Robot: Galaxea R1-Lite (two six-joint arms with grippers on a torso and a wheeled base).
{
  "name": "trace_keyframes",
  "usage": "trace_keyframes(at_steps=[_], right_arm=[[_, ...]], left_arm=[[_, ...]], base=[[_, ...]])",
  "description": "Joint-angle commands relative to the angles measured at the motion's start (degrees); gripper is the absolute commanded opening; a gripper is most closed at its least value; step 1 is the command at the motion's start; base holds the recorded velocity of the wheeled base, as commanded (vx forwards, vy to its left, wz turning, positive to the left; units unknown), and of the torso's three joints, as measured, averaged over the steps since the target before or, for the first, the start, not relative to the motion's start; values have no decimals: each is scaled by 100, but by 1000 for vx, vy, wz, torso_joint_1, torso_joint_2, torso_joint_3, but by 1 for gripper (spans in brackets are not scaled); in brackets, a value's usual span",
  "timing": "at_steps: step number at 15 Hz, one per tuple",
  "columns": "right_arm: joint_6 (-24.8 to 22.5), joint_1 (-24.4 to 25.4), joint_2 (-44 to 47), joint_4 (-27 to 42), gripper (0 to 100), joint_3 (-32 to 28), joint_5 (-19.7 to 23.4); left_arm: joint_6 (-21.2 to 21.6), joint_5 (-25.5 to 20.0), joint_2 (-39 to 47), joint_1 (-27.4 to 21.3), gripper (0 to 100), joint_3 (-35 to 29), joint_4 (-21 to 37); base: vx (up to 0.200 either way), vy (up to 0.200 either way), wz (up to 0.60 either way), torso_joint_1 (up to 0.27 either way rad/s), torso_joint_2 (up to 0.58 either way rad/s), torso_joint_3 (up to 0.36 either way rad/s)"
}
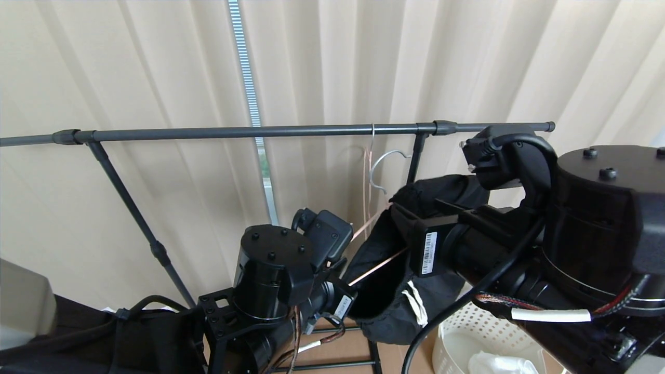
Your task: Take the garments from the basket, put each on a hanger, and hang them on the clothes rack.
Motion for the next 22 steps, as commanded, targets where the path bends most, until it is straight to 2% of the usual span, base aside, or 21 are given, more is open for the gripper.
trace_keyframes(at_steps=[1, 6, 9, 10, 13, 15, 16, 17, 18, 19, 20, 21, 22], right_arm=[[-168, -8, -105, -80, 100, 198, 4], [-581, -8, -562, -54, 100, 558, 400], [-1055, -51, -1045, -1, 100, 884, 909], [-1319, -175, -1239, -1, 100, 1086, 1314], [-1820, -640, -1344, 183, 100, 1200, 2465], [-2347, -1256, -1485, 764, 100, 1024, 3476], [-2761, -1528, -1599, 1159, 100, 875, 3994], [-3464, -2038, -1687, 2056, 100, 427, 4706], [-3956, -2293, -1669, 2891, 100, -48, 5278], [-3991, -2301, -1669, 2952, 100, -83, 5322], [-4650, -2548, -1467, 4095, 100, -769, 5937], [-5511, -2838, -1107, 5132, 100, -1428, 6491], [-5986, -2987, -782, 5729, 100, -1762, 6816]], left_arm=[[-1, 1, -10, 0, 0, 7, -84], [-10, -43, -116, 36, 0, 270, -207], [-1, -60, -318, 167, 0, 666, -313], [26, -87, -441, 247, 0, 991, -524], [113, -605, -669, 493, 0, 1659, -963], [219, -930, -766, 607, 0, 1949, -1130], [263, -1062, -784, 668, 0, 2072, -1209], [474, -1194, -792, 739, 0, 2257, -1332], [614, -1352, -792, 783, 0, 2397, -1499], [623, -1361, -792, 783, 0, 2406, -1508], [781, -1572, -784, 791, 0, 2555, -1693], [1001, -1748, -784, 791, 0, 2696, -1728], [1071, -1844, -784, 783, 0, 2722, -1728]], base=[[0, 0, 0, 0, 0, 0], [0, 0, 0, 0, 0, 0], [0, 0, 0, 0, 0, 0], [0, 0, 0, 0, 0, 0], [0, 0, 0, 0, 0, 0], [0, 0, 0, 0, 0, 0], [0, 0, 0, 0, 0, 0], [0, 0, 0, 0, 0, 0], [0, 0, 0, 0, 0, 0], [0, 0, 0, 0, 0, 0], [0, 0, 0, 0, 0, 0], [0, 0, 0, 0, 0, 0], [0, 0, 0, 0, 0, 0]])
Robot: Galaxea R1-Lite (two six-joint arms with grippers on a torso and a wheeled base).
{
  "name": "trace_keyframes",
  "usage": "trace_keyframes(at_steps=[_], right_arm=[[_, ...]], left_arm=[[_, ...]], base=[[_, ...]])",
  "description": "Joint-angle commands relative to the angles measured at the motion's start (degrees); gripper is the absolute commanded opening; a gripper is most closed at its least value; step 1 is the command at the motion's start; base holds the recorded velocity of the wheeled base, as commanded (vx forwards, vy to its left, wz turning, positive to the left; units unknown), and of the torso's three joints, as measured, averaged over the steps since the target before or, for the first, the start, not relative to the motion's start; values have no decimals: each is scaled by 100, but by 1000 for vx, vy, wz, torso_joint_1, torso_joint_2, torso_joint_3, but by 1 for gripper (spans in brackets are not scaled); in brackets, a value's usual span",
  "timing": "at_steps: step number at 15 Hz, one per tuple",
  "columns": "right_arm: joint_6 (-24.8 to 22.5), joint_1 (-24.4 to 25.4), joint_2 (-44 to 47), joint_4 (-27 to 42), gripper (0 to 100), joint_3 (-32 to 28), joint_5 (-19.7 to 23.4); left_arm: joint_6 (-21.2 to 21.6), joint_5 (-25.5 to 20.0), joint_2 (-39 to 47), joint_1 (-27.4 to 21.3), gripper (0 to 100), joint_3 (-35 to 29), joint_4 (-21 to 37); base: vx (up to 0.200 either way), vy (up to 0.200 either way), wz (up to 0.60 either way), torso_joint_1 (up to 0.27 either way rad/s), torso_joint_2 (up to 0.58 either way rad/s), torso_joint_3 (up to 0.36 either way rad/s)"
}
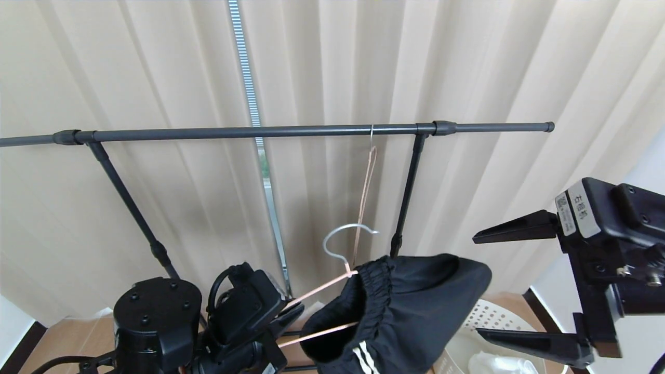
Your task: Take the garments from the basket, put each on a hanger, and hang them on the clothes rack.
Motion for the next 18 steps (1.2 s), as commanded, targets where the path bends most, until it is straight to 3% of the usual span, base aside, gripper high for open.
trace_keyframes(at_steps=[1, 2, 6, 18], right_arm=[[-1191, -597, 932, 1405, 100, -1193, 876], [-1437, -667, 1213, 1748, 100, -1377, 1166], [-1472, -641, 1881, 1783, 100, -1395, 2009], [-1402, -438, 2725, 1177, 100, -1386, 2124]], left_arm=[[40, -91, -6, -23, 0, 89, -11], [49, -144, -15, -49, 0, 80, -20], [49, -179, -6, -234, 0, 89, -134], [32, -170, 12, -304, 0, 98, -284]], base=[[0, 0, 0, 0, 0, 0], [0, 0, 0, 0, 0, 0], [0, 0, 0, 0, 0, 0], [0, 0, 0, 0, 0, 0]])
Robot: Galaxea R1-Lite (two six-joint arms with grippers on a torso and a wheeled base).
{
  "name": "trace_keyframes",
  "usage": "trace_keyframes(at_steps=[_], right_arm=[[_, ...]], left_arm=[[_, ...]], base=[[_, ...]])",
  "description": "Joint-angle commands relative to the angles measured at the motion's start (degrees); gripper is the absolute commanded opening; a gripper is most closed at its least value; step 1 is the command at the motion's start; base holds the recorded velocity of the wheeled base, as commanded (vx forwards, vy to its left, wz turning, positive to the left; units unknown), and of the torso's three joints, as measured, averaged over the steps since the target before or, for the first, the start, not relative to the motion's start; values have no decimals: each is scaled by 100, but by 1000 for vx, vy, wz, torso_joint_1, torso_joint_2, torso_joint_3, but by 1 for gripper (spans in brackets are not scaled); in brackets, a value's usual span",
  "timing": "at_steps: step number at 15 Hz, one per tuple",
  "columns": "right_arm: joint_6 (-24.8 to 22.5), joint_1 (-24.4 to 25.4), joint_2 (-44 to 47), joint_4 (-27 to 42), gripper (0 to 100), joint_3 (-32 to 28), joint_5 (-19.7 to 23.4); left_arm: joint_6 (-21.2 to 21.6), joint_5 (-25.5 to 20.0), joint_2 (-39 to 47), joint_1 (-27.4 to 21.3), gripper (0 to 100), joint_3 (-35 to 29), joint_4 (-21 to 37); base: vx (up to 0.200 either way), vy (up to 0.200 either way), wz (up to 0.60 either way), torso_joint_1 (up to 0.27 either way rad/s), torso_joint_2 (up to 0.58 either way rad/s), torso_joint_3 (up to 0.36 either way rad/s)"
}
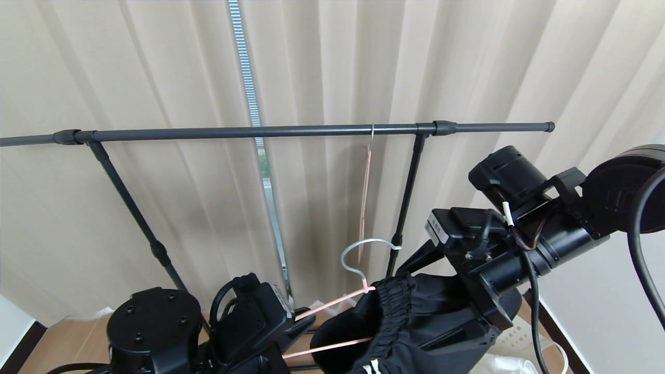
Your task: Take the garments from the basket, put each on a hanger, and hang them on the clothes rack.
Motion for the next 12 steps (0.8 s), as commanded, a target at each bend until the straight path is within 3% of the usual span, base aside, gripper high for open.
trace_keyframes(at_steps=[1, 11, 12], right_arm=[[53, 10, 63, -1, 0, -11, 0], [106, -16, -271, -27, 0, 68, 70], [106, -16, -307, -27, 0, 77, 70]], left_arm=[[-19, 2, 20, 0, 0, 2, -2], [-45, 19, 55, 17, 0, -7, -11], [-37, 19, 47, 17, 100, 10, -20]], base=[[0, 0, 0, 0, 0, 0], [0, 0, 0, 0, 0, 0], [0, 0, 0, 0, 0, 0]])
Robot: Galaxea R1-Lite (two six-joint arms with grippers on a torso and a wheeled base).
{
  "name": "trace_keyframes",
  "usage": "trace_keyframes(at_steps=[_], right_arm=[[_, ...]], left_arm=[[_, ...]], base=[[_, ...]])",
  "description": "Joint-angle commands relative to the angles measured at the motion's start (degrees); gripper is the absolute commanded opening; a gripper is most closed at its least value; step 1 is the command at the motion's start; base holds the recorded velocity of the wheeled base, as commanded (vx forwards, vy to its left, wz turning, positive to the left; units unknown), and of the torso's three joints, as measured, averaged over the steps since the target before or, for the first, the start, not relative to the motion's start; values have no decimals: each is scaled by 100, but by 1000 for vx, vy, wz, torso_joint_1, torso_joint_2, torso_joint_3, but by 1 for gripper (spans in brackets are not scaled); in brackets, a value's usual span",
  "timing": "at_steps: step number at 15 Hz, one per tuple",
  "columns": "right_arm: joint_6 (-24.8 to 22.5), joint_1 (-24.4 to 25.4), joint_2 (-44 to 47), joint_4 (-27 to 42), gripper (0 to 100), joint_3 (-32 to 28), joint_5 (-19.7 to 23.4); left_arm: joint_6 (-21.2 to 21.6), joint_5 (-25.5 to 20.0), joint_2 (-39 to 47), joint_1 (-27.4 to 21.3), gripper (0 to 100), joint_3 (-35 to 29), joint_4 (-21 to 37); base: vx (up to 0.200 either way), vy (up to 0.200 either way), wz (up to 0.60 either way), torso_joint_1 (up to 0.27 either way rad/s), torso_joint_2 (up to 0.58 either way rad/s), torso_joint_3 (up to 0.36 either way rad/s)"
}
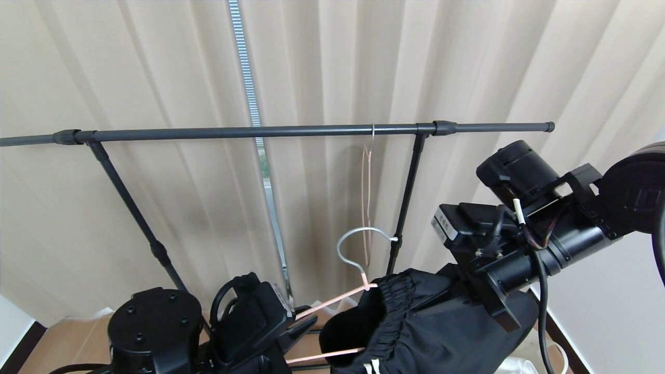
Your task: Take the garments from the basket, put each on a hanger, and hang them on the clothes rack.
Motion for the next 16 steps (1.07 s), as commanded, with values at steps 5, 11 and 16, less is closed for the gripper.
trace_keyframes(at_steps=[5, 11, 16], right_arm=[[5, -17, -341, -14, 0, 19, -75], [13, -87, -789, -23, 0, -236, -1279], [13, 115, -921, -190, 0, -517, -2720]], left_arm=[[-221, -23, -195, 200, 100, 309, -659], [-1865, -32, -353, 868, 100, 511, -966], [-2225, 65, 587, 762, 100, 555, -975]], base=[[0, 0, 0, 0, 0, 0], [0, 0, 0, 0, 0, 0], [0, 0, 0, 0, 0, 0]])
